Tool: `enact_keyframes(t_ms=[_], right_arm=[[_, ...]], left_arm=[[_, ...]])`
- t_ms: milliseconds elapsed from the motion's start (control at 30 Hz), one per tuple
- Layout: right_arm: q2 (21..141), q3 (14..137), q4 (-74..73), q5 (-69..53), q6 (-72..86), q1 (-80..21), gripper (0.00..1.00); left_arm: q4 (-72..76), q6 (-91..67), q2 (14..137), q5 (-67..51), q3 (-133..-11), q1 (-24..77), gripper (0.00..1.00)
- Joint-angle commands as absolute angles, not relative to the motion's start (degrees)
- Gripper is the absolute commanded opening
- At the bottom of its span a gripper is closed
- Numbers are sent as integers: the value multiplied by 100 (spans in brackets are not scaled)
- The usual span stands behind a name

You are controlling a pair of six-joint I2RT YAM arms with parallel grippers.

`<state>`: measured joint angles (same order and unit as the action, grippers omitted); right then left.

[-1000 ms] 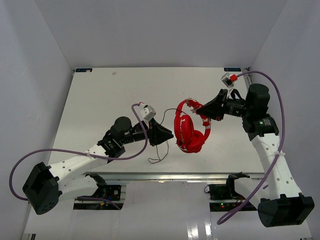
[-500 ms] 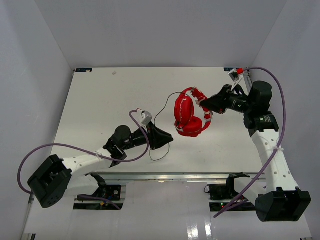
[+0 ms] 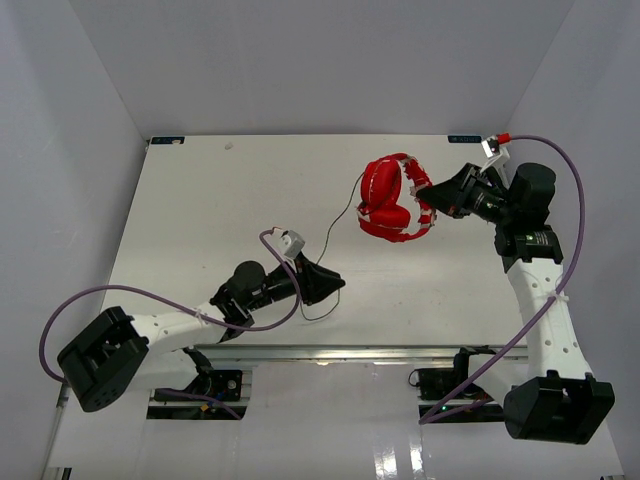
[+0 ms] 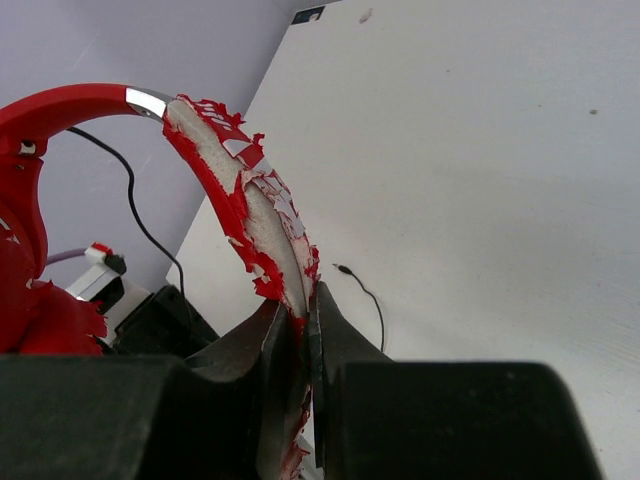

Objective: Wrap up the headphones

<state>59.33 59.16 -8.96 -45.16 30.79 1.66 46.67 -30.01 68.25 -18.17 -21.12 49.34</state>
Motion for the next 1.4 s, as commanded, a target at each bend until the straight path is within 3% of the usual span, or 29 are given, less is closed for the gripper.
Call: enact_keyframes(t_ms=[0, 233, 600, 1033, 1367], right_arm=[[5775, 5863, -606, -3878, 3672, 237, 8], [5657, 5754, -583, -3182, 3933, 246, 8], [5523, 5719, -651, -1967, 3622, 246, 8], [5527, 5423, -509, -391, 2851, 63, 8], [5747, 4964, -182, 858, 1437, -644, 8]], left_arm=[[4667, -2909, 6723, -1416, -1926, 5036, 35], [4839, -2904, 7363, -1257, -2142, 5363, 21], [4523, -2577, 8351, -912, -3011, 6224, 21], [3528, -2303, 8603, -386, -3759, 7038, 8], [1698, -1734, 8584, -385, -5015, 7564, 5]])
